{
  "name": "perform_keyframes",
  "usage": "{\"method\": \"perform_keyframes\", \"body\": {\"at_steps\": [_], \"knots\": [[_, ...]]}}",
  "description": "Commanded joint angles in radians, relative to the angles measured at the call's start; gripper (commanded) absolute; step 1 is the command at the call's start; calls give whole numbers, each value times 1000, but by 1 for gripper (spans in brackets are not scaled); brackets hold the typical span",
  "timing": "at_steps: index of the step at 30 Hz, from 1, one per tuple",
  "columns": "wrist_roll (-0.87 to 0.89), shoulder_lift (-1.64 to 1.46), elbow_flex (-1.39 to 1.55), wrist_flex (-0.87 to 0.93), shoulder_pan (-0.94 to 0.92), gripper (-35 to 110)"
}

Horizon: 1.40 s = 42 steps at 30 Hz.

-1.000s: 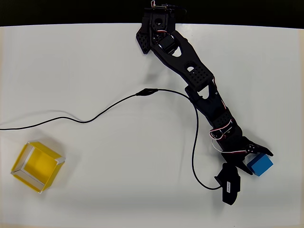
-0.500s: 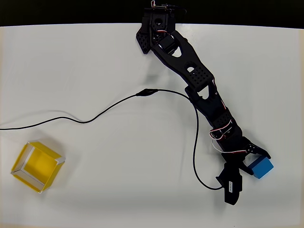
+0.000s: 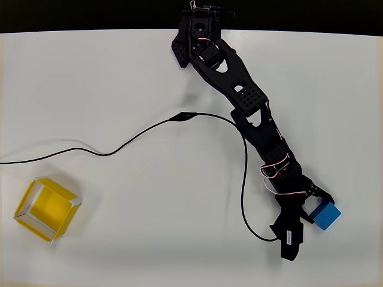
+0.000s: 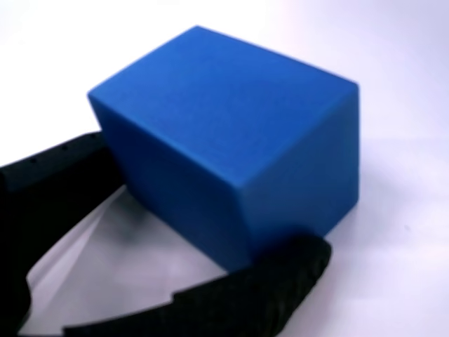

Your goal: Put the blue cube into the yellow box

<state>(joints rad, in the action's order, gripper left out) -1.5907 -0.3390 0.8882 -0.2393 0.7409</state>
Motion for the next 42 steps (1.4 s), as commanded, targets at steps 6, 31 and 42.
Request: {"method": "perform_keyframes", "body": {"at_steps": [6, 31, 42], "knots": [[-38, -114, -112, 8, -14, 35], [-115, -431, 129, 32, -221, 34], [-144, -704, 422, -3, -324, 35]]}}
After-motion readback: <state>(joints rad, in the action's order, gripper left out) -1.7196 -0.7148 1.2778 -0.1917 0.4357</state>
